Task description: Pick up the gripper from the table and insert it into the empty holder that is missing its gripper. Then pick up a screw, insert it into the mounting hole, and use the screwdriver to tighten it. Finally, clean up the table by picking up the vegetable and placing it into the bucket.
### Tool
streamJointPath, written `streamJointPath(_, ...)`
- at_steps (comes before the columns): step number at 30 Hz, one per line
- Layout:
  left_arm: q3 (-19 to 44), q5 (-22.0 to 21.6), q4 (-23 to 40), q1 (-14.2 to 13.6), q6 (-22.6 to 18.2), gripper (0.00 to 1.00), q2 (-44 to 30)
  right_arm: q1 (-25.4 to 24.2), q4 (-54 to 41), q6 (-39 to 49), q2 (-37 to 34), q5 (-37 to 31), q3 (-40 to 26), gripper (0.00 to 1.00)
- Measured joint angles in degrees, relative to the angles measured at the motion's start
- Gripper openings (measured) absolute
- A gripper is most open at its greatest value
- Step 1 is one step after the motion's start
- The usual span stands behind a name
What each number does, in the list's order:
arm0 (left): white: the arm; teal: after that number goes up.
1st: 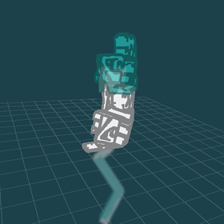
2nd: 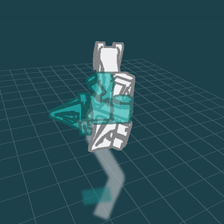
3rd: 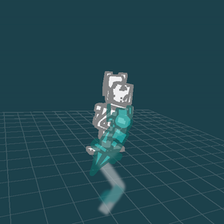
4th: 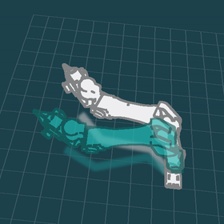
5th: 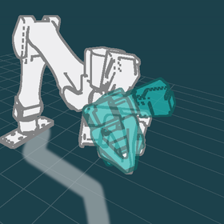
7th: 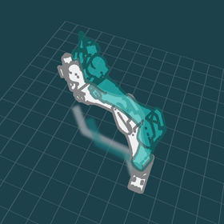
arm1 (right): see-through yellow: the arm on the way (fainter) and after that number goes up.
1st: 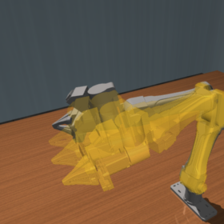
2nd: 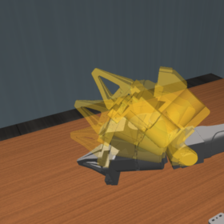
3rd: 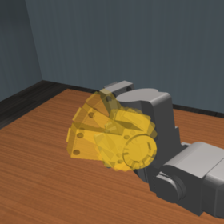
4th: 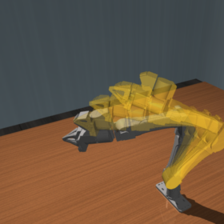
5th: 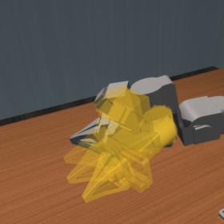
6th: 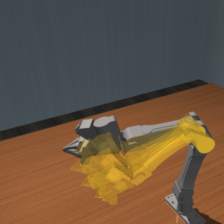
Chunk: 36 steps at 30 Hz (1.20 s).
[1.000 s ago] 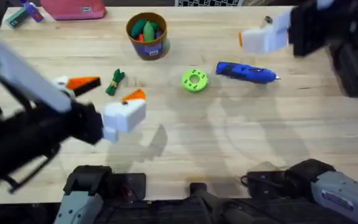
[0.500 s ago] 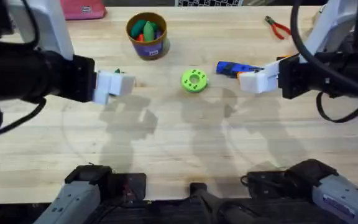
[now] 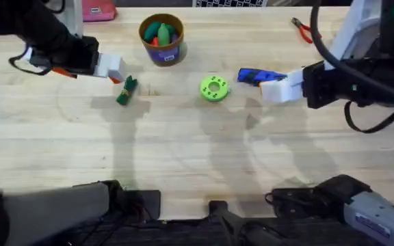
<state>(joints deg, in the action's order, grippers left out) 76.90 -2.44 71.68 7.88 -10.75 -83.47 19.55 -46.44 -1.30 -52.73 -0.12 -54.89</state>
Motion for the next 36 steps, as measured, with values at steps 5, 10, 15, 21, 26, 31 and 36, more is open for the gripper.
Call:
streamJointPath(5,0.0,0.0,-3.2,1.2,-2.6,0.985,-8.5,0.0,0.0,0.0,0.0,0.0,0.0,0.994)
streamJointPath(10,0.0,0.0,-6.5,1.0,-5.7,0.985,-15.5,0.0,0.0,0.0,0.0,0.0,0.0,0.994)
streamJointPath(15,0.0,0.1,-8.5,0.1,-7.8,0.985,-20.8,0.0,0.0,0.0,0.0,0.0,0.0,0.993)
streamJointPath(21,0.0,0.1,-11.3,-1.6,-8.8,0.986,-24.5,0.0,-0.2,0.0,0.0,0.0,0.0,0.993)
streamJointPath(26,0.1,1.0,-11.4,-1.7,-9.0,0.986,-26.8,0.0,-0.3,0.0,0.0,0.0,0.0,0.994)
streamJointPath(31,0.3,1.6,-11.4,-1.6,-9.2,0.945,-27.0,0.0,-0.3,0.0,0.0,0.0,0.0,0.994)
streamJointPath(36,0.3,2.2,-11.5,-1.6,-9.2,0.597,-27.0,0.0,-0.3,0.0,0.0,0.0,0.0,0.994)
